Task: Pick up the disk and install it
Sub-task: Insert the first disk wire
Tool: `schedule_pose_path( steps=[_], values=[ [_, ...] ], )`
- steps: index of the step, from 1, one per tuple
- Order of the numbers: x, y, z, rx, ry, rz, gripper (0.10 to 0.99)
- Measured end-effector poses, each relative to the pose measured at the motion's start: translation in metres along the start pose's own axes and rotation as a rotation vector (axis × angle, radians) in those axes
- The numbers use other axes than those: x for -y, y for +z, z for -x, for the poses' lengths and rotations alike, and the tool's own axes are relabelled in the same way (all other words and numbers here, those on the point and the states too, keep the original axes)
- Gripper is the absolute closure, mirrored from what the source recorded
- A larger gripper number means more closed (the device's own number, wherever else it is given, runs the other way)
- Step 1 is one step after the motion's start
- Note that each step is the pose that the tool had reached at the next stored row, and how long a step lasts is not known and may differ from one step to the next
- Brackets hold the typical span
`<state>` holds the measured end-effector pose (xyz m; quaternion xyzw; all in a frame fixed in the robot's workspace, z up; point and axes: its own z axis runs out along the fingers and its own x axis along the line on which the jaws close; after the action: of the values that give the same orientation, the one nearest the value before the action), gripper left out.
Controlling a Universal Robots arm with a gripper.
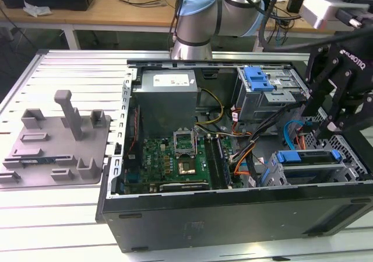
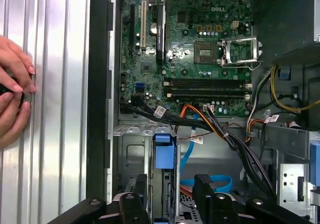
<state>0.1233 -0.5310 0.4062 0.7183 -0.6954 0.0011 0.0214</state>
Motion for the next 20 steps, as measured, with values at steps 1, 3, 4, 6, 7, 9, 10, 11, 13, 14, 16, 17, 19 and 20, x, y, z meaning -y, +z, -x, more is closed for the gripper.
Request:
schedule_pose_path(
  steps=[1,3,4,6,7,9,10,11,13,14,16,17,19,20],
  values=[
    [0.0001,-0.0001,0.0025,-0.0177,0.000,0.001,0.584],
    [0.0003,-0.0002,0.0076,-0.0633,0.002,0.003,0.584],
    [0.0004,-0.0004,0.0136,-0.0935,0.003,0.004,0.584],
    [-0.0009,-0.0004,0.0271,-0.0955,0.004,-0.012,0.584],
    [-0.0008,-0.0006,0.0289,-0.0959,0.007,-0.032,0.584],
    [-0.0008,-0.0006,0.0310,-0.0966,0.011,-0.063,0.584],
    [-0.0008,-0.0007,0.0323,-0.0972,0.016,-0.081,0.584],
    [-0.0007,-0.0002,0.0326,-0.0972,0.029,-0.088,0.584],
    [-0.0006,0.0015,0.0330,-0.0986,0.066,-0.095,0.584],
    [-0.0006,0.0020,0.0331,-0.0991,0.074,-0.096,0.584],
    [-0.0007,0.0028,0.0332,-0.1042,0.096,-0.106,0.584],
    [-0.0006,0.0029,0.0334,-0.1105,0.100,-0.114,0.584],
    [-0.0006,0.0031,0.0341,-0.1361,0.104,-0.131,0.584],
    [-0.0006,0.0031,0.0356,-0.1683,0.103,-0.137,0.584]
  ],
)
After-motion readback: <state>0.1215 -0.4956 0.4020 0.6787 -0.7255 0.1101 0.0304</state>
